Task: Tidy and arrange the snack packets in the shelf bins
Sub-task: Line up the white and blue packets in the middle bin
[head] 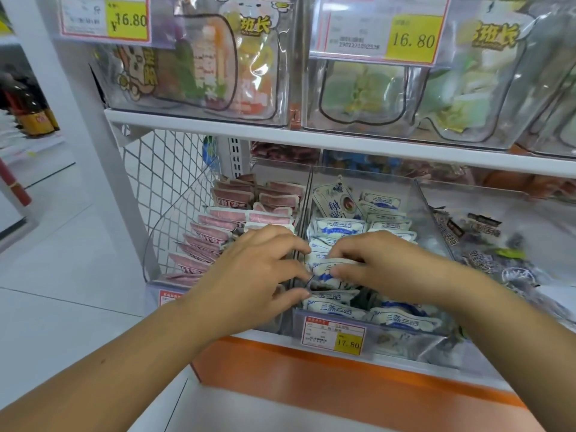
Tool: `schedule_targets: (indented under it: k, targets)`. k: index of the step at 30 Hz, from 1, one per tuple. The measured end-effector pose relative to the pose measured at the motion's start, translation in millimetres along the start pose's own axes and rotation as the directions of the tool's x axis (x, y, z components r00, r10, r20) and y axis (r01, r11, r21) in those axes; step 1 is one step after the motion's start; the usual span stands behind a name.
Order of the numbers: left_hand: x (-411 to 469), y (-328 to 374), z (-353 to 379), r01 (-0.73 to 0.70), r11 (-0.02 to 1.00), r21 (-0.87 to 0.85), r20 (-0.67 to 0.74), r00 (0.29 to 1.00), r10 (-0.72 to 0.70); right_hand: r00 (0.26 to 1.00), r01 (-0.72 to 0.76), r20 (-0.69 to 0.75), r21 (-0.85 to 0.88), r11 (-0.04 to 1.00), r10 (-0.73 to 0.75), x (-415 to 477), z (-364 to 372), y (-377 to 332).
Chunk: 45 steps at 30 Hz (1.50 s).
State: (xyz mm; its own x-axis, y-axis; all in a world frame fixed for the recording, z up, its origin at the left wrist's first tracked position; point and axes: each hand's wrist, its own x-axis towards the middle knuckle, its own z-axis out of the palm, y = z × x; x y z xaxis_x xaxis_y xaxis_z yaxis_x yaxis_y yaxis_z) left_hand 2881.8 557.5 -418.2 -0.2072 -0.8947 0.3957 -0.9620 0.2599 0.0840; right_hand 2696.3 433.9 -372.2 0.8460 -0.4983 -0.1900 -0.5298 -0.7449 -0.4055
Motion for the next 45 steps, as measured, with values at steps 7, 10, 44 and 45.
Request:
schedule_targets:
  k: [7,10,44,45]
  targets:
    - [0.2,-0.3,1.1,0.017,0.999,-0.036,-0.024,1.0,-0.018,0.988,0.022,0.153,-0.101,0.995,-0.007,23.3,13.6,0.3]
    - [2.4,-2.6,1.4,0.018,1.0,-0.022,-0.013,1.0,-0.018,0.988,-0.047,-0.145,0.01,0.999,0.047,19.7,-15.9,7.9]
    - [59.1,9.7,13.3,0.102,0.984,0.148,0.276,0.951,-0.14,0.981,0.096,-0.178,0.117,0.988,-0.074,88.3,-32.3,49.2]
    - [59.0,9.4,14.0,0.104,0.984,0.145,0.27,0.953,-0.141,0.977,0.061,-0.213,0.185,0.981,-0.021,79.2,-39.6,50.2]
